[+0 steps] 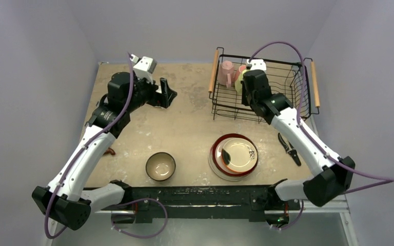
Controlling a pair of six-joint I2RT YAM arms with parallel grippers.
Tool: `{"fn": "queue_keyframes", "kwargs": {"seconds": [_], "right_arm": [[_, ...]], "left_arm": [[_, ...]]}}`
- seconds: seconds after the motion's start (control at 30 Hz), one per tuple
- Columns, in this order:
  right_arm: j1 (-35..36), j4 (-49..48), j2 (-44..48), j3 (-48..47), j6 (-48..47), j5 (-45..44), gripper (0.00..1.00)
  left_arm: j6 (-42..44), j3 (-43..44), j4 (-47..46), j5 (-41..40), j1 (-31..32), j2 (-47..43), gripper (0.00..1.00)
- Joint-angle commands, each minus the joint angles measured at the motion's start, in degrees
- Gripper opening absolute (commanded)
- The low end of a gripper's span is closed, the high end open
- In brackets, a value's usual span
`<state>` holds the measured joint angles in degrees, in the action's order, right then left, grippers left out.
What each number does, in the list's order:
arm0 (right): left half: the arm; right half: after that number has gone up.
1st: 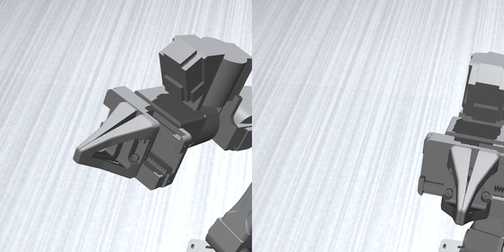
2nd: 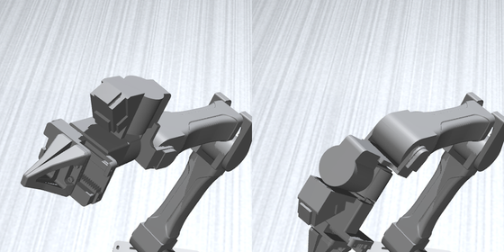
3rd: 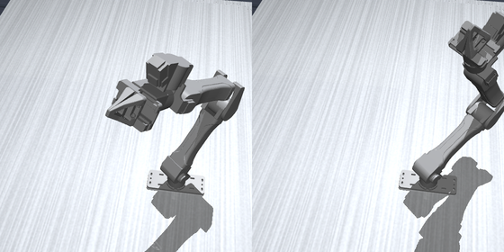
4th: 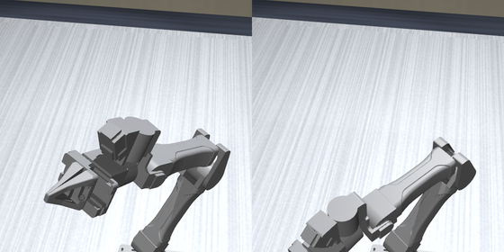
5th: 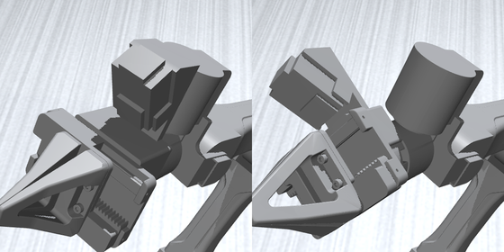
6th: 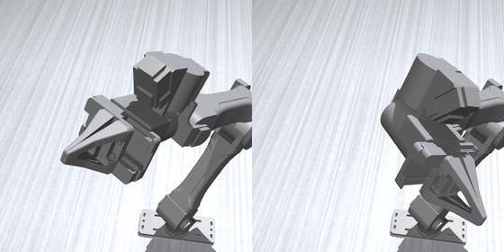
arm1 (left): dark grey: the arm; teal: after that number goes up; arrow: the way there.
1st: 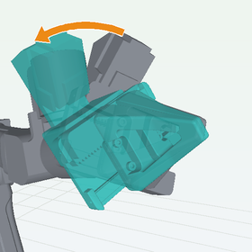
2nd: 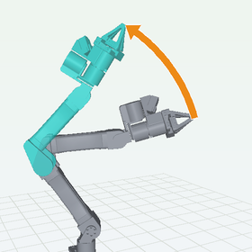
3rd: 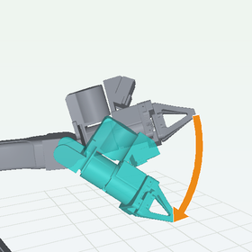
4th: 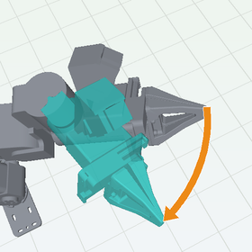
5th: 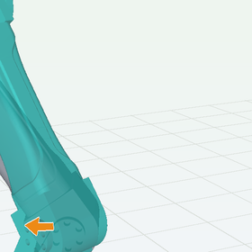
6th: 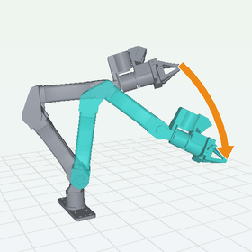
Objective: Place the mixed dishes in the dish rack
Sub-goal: Turn the cup upside down in the dish rack.
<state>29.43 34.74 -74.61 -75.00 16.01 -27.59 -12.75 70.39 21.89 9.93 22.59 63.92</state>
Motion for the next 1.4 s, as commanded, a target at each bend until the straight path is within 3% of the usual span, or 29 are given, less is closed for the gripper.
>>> {"fn": "queue_keyframes", "kwargs": {"seconds": [0.0, 0.17, 0.37, 0.57, 1.37], "right_arm": [[-4.4, -7.7, -5.8, -8.4, -6.1, 7.6, 0.0], [-9.1, -6.7, -13.2, -12.7, -5.4, 15.3, 0.0], [-9.8, -3.2, -22.8, -18.3, -3.7, 18.7, 0.0], [-9.8, -2.2, -28.8, -20.3, -3.0, 22.1, 0.0], [-9.7, -12.4, -33.9, -13.8, -5.5, 23.3, 0.0]], "left_arm": [[-0.6, 1.6, -2.1, 4.9, -1.2, 1.8, 0.85], [-3.6, 1.6, -3.1, 8.6, -4.7, 2.2, 0.84], [-8.2, 1.9, -4.2, 13.5, -9.9, 3.9, 0.83], [-10.5, 4.8, -2.1, 18.7, -10.6, 9.0, 0.82], [-12.4, 4.9, -2.5, 20.4, -12.3, 9.5, 0.82]]}}
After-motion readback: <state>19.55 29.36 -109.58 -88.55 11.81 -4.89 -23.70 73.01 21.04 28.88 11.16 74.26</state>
